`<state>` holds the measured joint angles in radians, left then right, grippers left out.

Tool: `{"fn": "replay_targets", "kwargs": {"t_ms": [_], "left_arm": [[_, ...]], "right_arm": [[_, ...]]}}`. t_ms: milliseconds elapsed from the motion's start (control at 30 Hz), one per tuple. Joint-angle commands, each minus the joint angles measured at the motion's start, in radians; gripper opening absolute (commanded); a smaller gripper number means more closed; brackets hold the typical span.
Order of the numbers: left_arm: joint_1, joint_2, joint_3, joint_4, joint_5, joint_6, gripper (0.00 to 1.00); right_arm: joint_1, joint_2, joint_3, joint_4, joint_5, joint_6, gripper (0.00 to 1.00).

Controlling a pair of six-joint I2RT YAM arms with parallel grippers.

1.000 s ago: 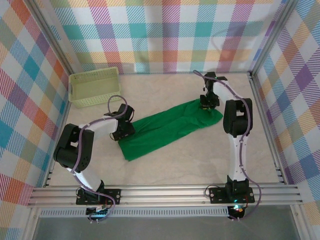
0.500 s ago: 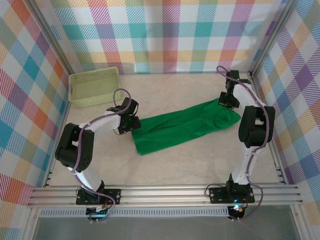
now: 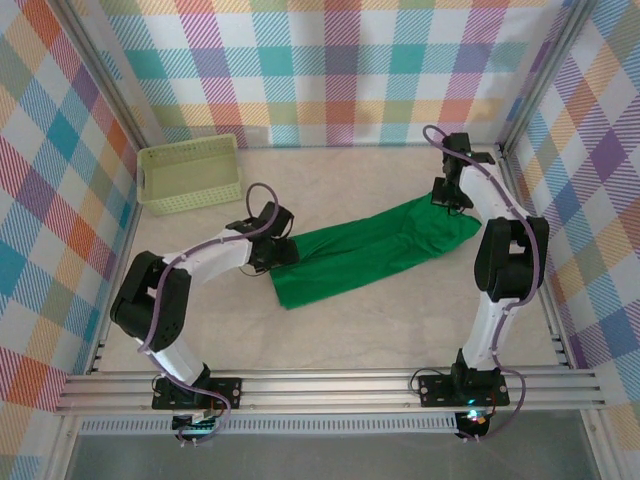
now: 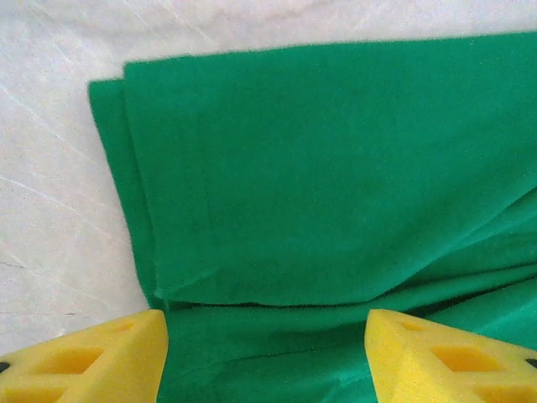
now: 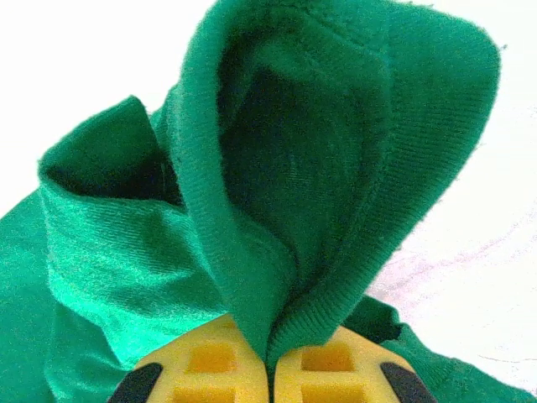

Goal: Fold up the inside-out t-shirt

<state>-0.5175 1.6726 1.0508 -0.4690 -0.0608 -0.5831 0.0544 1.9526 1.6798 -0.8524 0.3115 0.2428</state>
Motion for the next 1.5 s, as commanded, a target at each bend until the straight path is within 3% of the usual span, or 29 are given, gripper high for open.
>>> {"fn": "replay_targets", "kwargs": {"t_ms": [0,333,600,1233,1467], "left_arm": [[-0.015,0.021,-0.026,0.018,0.007,-0.012,0.63],[-0.085,0.121,0.004,0.088,0.064,-0.043,0.52],[-0.092,0.061,-0.034,0.118,0.046,-0.05,0.5],[-0.111,-0.001,-0.227,0.304,0.048,-0.117,0.42],[-0.119,-0.006,-0.245,0.317,0.031,-0.129,0.39]], "right_arm": [[0.008,-0.064,0.057,-0.05,0.054,-0.02,0.0],[0.154,-0.1,0.151,-0.161,0.079,-0.054,0.0],[0.346,-0.09,0.189,-0.262,0.067,-0.007,0.0],[0.59,-0.082,0.051,-0.056,-0.297,0.294,0.0],[0.645,-0.074,0.032,0.006,-0.347,0.361,0.0]]}}
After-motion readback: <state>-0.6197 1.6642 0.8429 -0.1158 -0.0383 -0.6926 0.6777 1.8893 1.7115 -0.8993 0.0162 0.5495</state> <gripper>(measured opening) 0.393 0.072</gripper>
